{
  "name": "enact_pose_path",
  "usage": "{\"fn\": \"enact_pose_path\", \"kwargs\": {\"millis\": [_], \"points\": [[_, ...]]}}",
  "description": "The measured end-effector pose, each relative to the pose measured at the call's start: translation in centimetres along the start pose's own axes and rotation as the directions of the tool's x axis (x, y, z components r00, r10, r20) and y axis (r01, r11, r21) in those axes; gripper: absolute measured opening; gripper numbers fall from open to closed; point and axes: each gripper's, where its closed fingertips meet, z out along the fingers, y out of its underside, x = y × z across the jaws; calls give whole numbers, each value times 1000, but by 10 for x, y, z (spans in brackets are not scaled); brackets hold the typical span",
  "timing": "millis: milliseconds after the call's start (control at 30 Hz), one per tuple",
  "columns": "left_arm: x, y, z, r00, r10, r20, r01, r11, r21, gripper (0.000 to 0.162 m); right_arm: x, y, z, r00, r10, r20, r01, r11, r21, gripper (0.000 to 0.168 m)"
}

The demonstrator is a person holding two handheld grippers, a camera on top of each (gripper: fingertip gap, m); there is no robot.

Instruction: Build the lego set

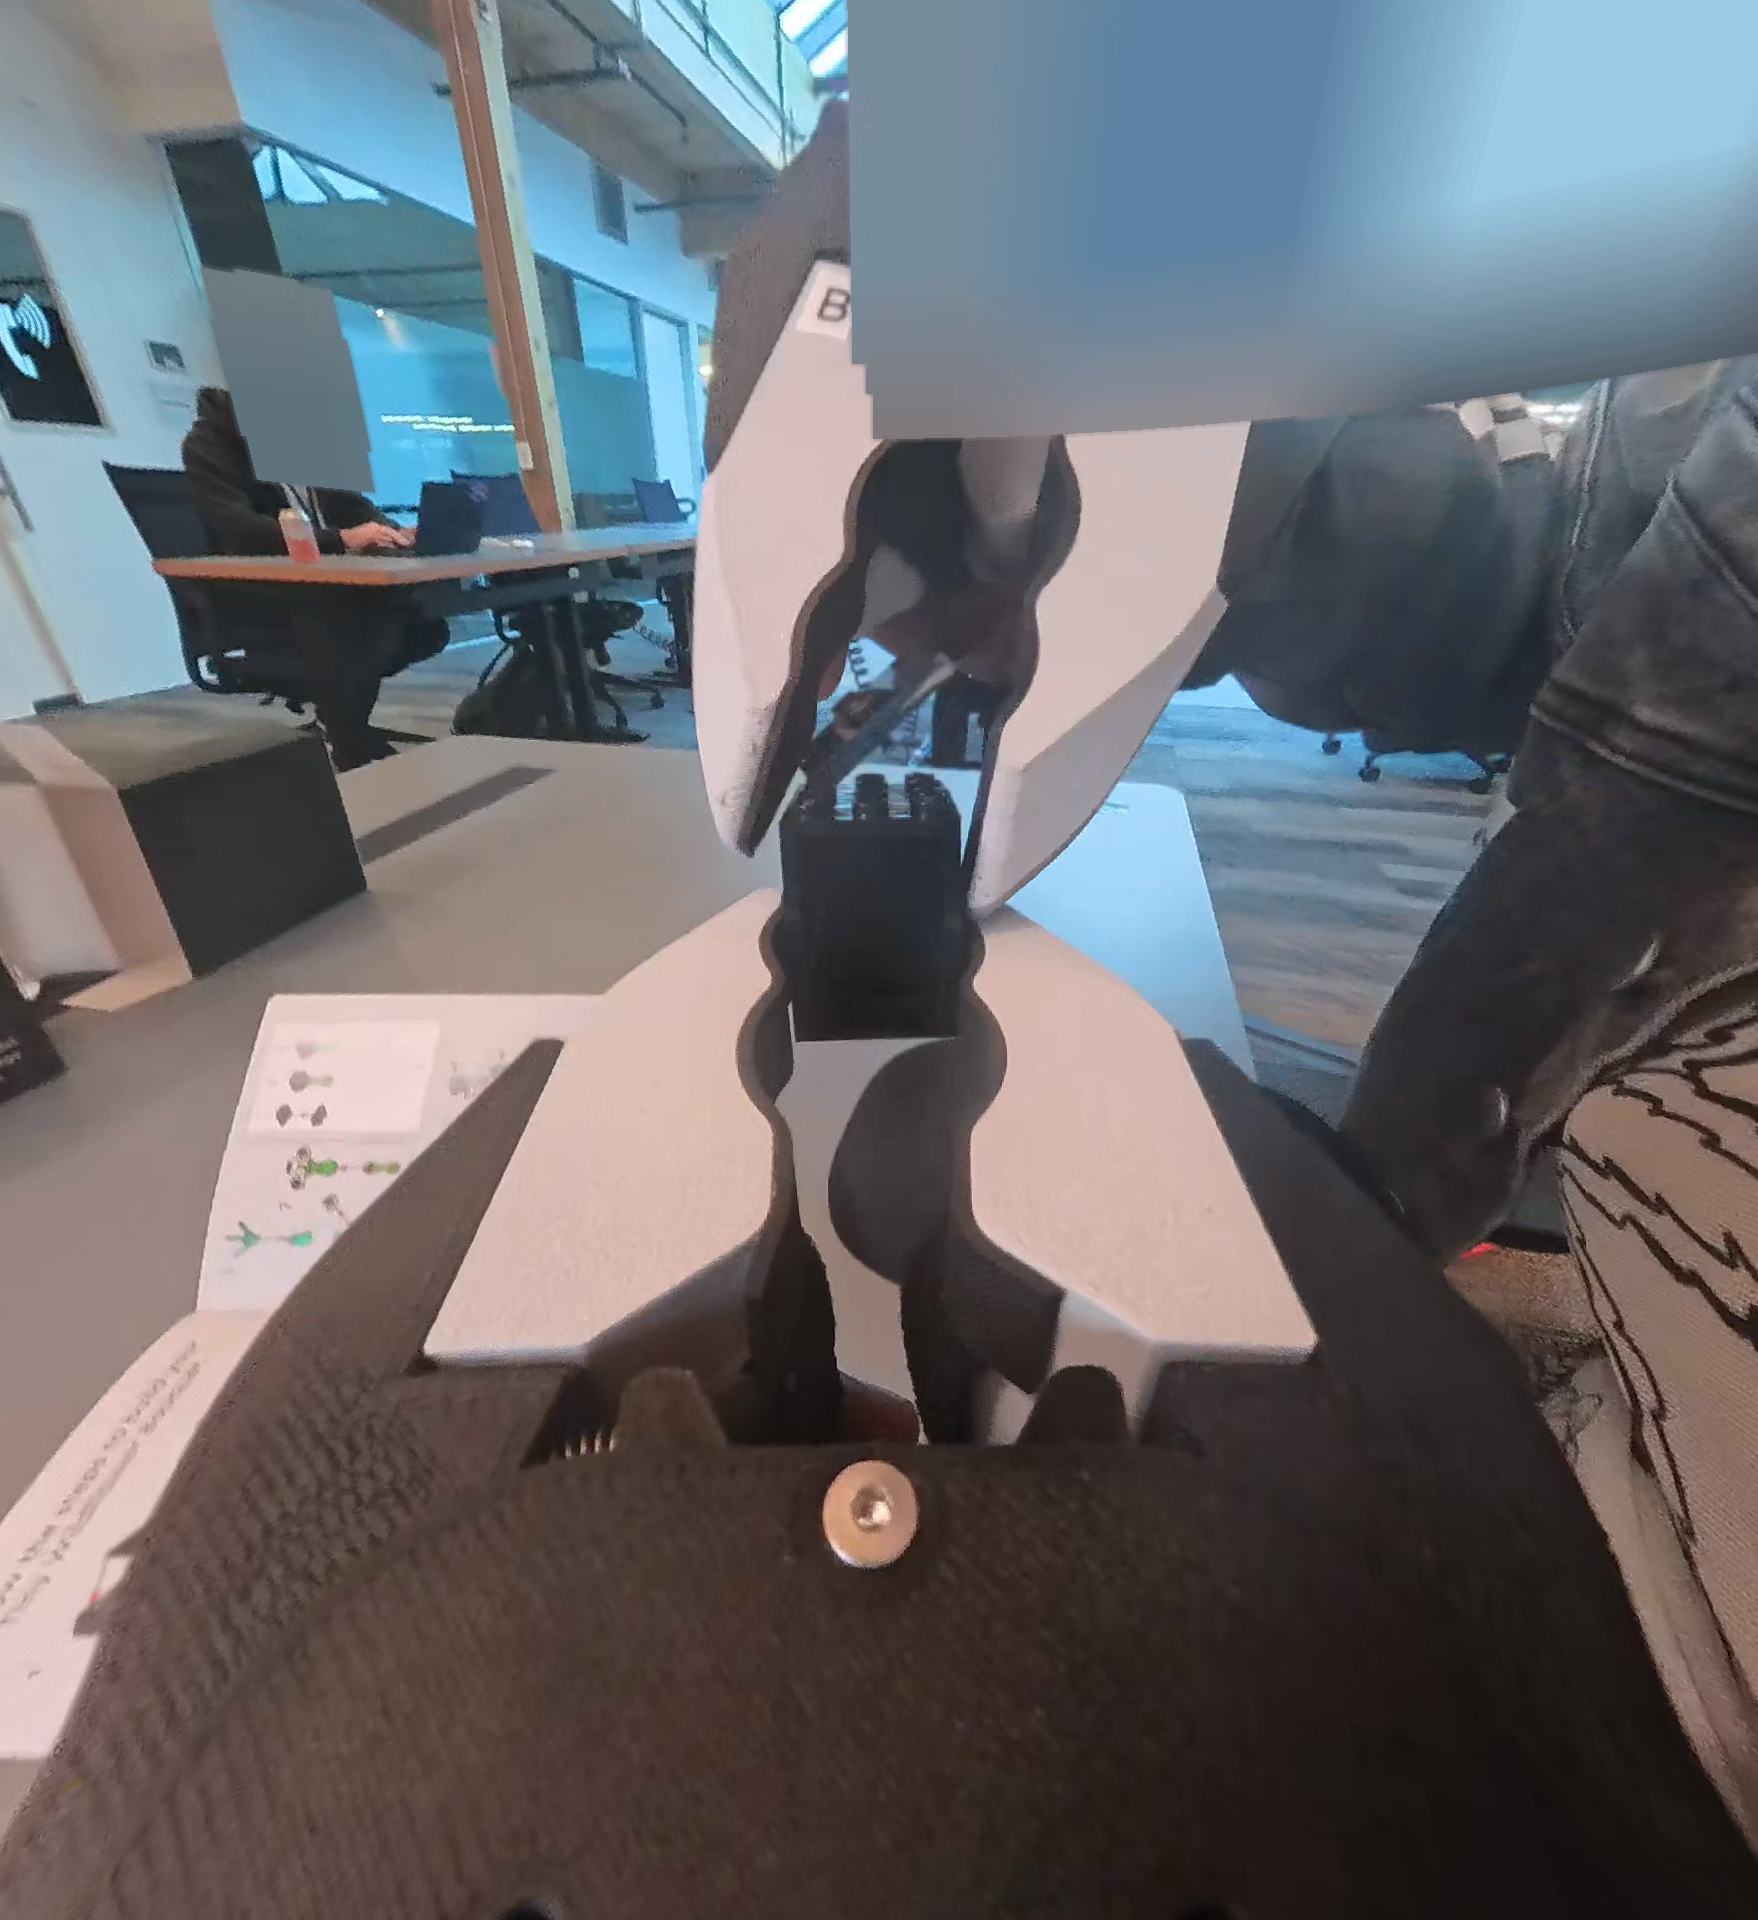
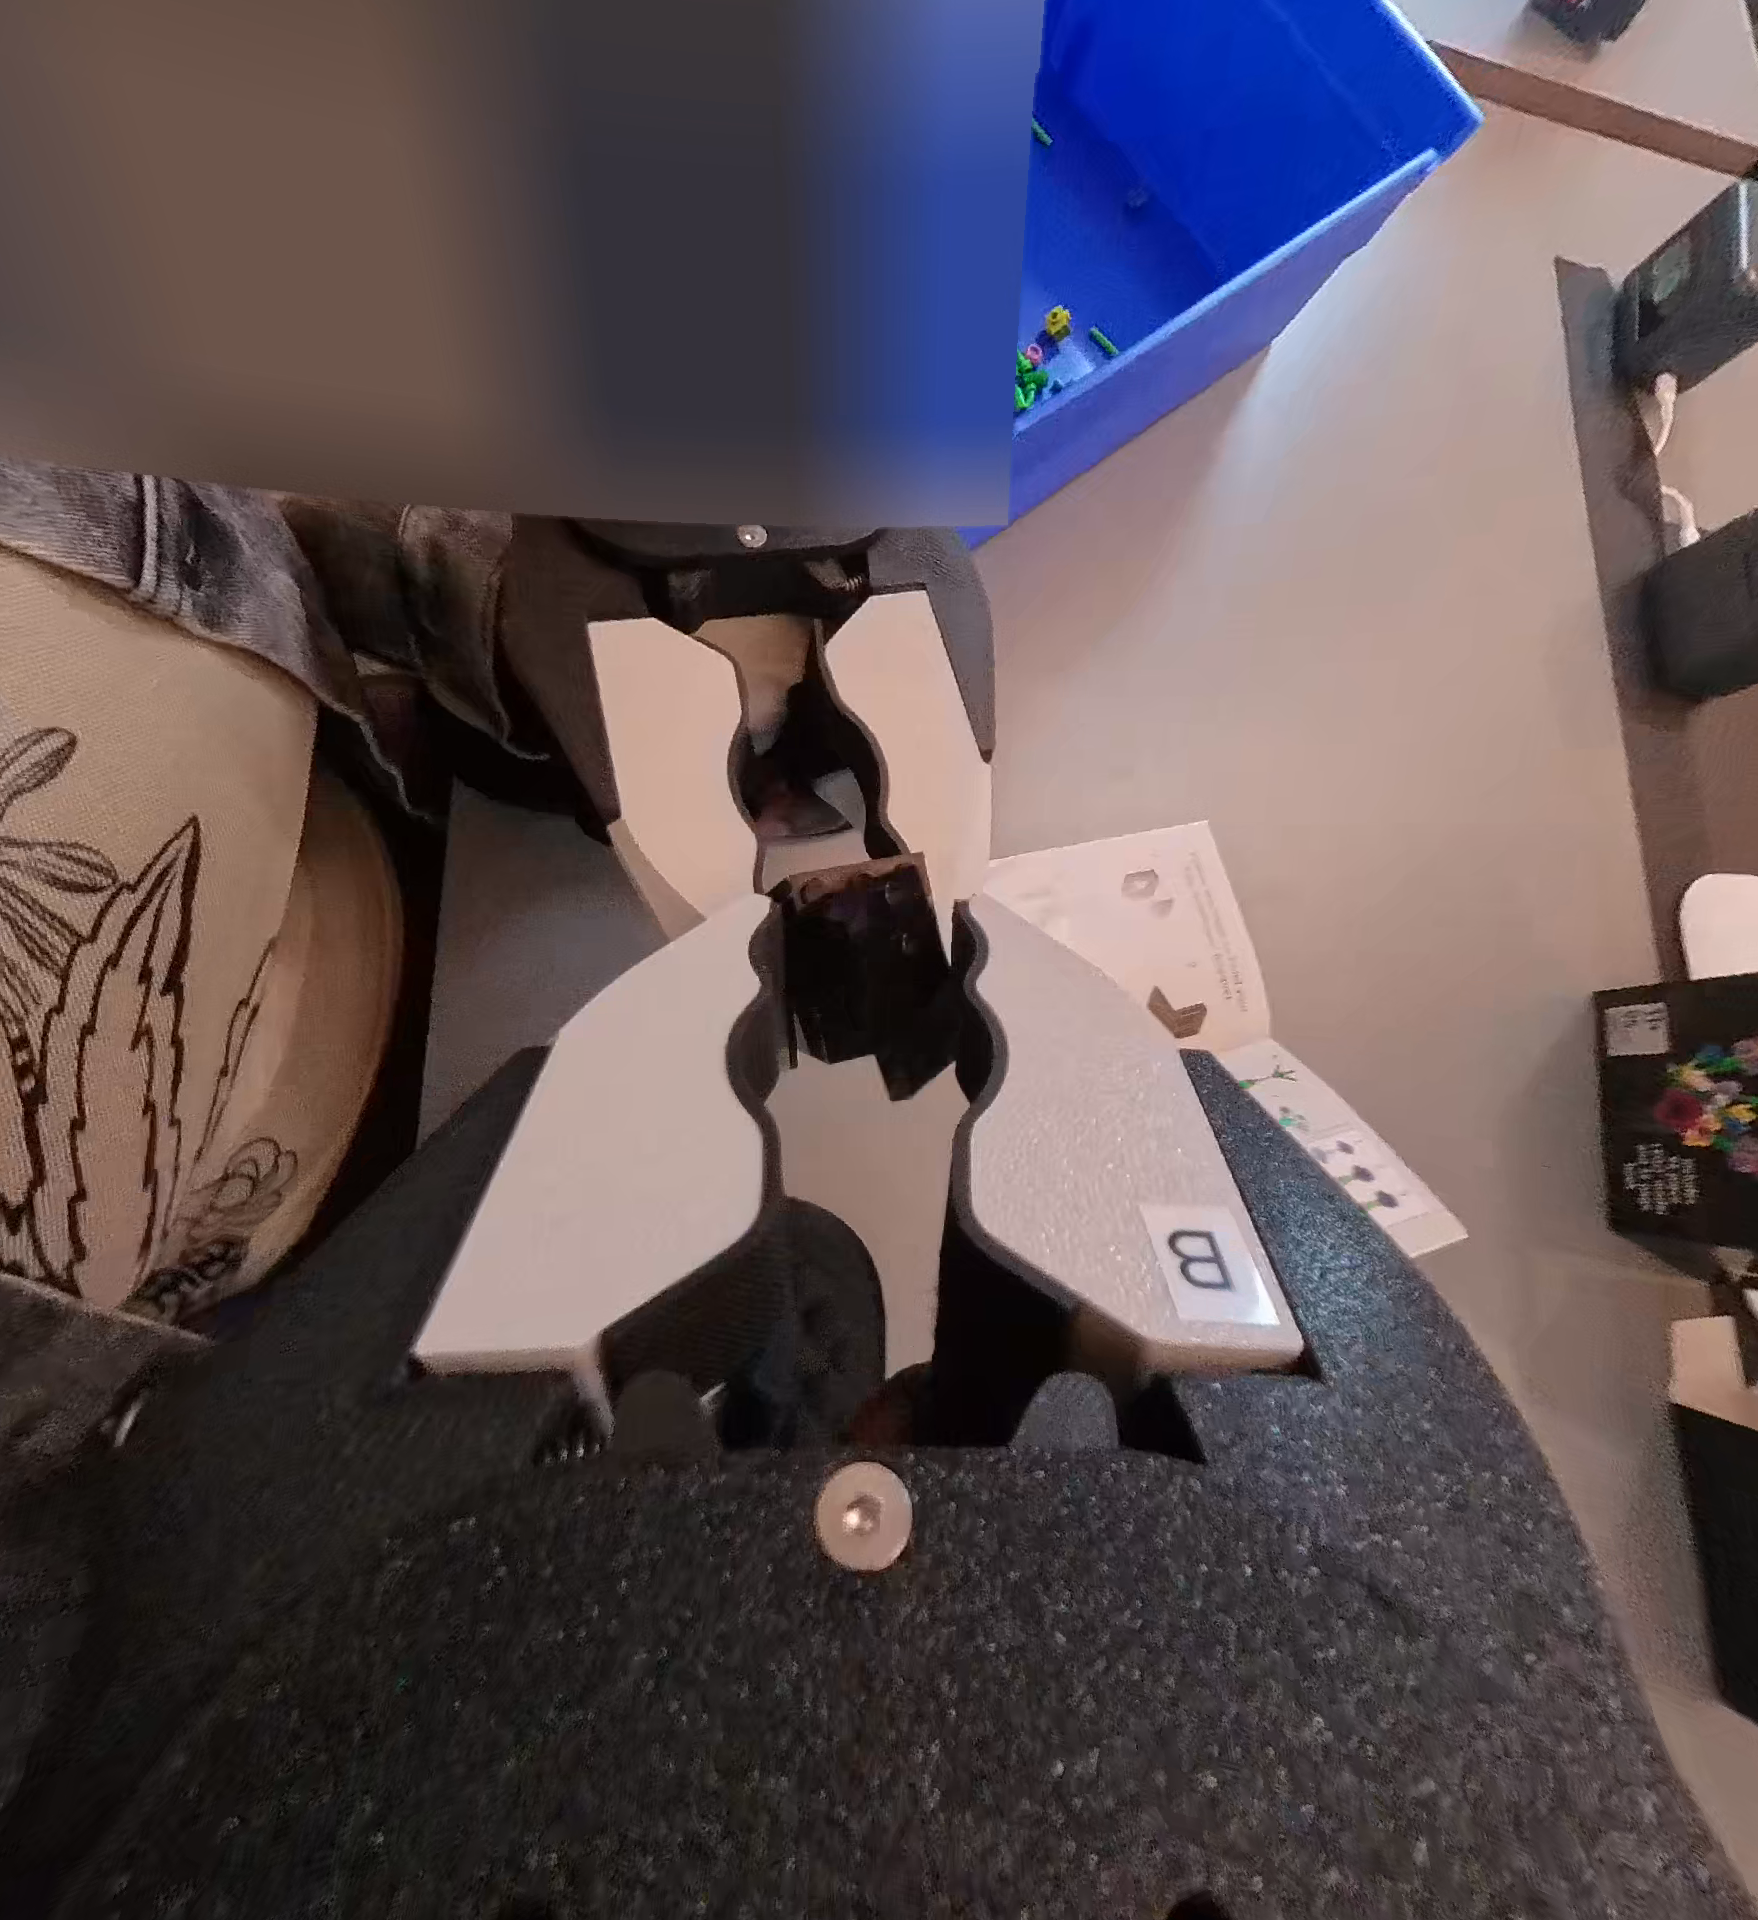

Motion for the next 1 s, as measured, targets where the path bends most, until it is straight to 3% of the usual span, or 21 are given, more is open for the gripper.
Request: {"fn": "enact_pose_path", "kwargs": {"millis": [267, 400, 567, 667, 733, 900, 1000], "points": [[-4, -14, 3, 999, 7, 37, -9, 998, 68, 28, 5, -8, -8, 998, -23, -53, 18, 996, -87, 28], [-18, -4, -1, 995, 0, 97, -3, 999, 35, 28, 13, -2, -6, 995, 5, -100, -8, 1000, -24, 32], [-35, 11, -19, 988, -32, 148, 33, 999, -7, 28, 20, 71, -21, 932, 341, -126, -325, 937, 127, 38], [-42, 11, -30, 985, -17, 173, 19, 1000, -10, 27, 9, 127, -27, 820, 561, -114, -531, 819, 215, 38], [-48, -3, -43, 981, 6, 194, -11, 1000, 22, 28, -5, 142, -20, 769, 636, -62, -602, 753, 264, 37], [-53, -34, -80, 968, 81, 237, -93, 995, 40, 28, -18, 126, 21, 838, 546, 6, -534, 817, 216, 36], [-52, -33, -92, 967, 83, 243, -85, 996, -2, 28, -20, 100, 51, 932, 346, 108, -359, 921, 149, 37]]}}
